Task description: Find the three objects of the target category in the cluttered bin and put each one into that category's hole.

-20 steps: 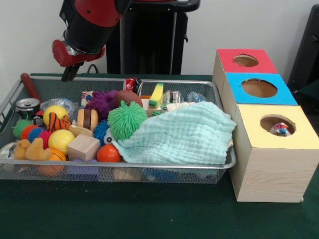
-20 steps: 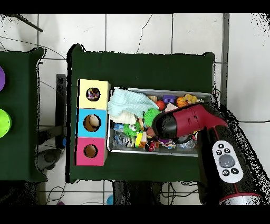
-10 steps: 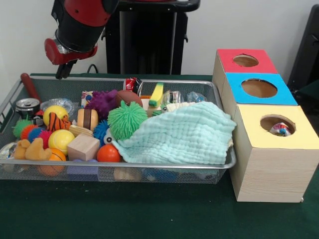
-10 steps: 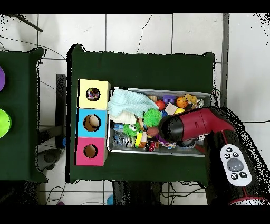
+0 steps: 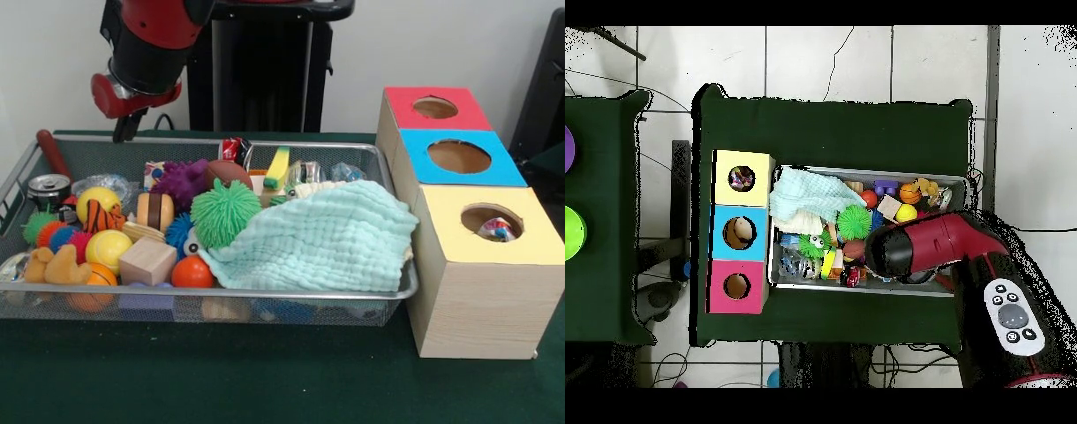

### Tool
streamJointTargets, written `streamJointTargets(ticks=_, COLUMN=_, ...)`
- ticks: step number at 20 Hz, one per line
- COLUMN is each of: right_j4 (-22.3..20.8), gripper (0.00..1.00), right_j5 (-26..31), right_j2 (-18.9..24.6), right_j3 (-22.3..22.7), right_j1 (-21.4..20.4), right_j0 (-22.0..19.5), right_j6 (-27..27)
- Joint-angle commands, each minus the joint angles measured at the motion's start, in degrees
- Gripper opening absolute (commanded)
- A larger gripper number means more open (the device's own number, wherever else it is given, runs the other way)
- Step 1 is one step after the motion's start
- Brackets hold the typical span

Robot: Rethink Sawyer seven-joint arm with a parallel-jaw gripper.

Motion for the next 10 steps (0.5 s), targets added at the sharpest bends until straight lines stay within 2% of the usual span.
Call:
streamJointTargets(ticks=1, right_j4=1.4, gripper=0.0, right_j5=-5.2, right_j2=6.5, right_j3=4.4, right_j1=1.3, right_j0=-1.6, right_j6=-10.7)
streamJointTargets(ticks=10, right_j4=0.5, gripper=0.0, right_j5=-5.6, right_j2=7.1, right_j3=4.6, right_j1=1.2, right_j0=-2.1, right_j6=-10.6)
